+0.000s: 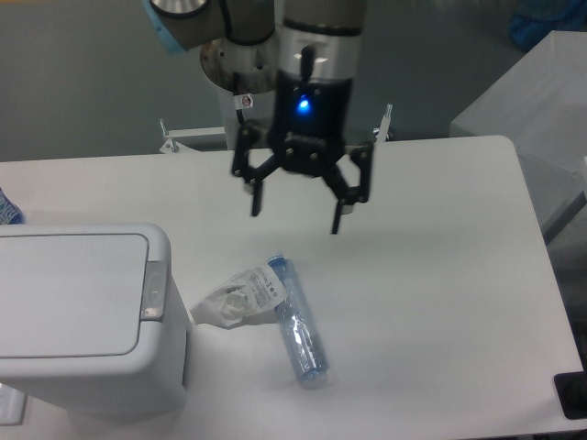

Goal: Open the trash can
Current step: 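Move the open gripper over the white trash bin's lid edge, then lower the gripper finger onto the lid's hinge edge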

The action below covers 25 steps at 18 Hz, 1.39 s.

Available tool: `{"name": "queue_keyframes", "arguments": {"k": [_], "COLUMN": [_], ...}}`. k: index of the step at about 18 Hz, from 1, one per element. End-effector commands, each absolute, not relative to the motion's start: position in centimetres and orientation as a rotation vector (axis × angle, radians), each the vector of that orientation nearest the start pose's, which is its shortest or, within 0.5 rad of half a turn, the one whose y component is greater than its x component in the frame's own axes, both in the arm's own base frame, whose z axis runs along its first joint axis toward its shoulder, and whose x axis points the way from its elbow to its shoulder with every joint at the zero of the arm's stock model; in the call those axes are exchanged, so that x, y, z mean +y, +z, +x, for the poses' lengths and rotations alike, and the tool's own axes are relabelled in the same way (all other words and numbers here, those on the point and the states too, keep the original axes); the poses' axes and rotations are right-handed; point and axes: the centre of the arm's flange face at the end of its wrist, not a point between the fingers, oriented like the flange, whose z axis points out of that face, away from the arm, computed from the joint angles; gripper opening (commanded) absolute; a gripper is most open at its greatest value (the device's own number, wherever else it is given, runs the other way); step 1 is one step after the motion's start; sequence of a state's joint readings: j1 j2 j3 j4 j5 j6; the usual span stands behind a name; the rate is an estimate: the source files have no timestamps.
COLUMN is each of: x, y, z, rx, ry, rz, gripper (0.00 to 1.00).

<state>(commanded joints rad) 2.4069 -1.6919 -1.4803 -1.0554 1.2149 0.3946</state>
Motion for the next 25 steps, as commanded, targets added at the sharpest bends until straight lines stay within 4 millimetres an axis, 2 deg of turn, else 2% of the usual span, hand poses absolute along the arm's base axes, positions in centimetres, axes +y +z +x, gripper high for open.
{"name": "queue_keyframes", "arguments": {"k": [3,6,11,25], "x": [52.9,54.1,55.9,57.3], "y": [52.1,51.4,49.8,48.6], "z": [-30.4,-30.4,-29.2,-28.6], "rx": [-0.566,-0.673,-0.682,-0.664], "ry": [-0.080,-0.117,-0.156,-0.176], "rz": [-2.491,-2.453,-2.475,-2.497], "gripper": [1.00,1.00,1.00,1.00]}}
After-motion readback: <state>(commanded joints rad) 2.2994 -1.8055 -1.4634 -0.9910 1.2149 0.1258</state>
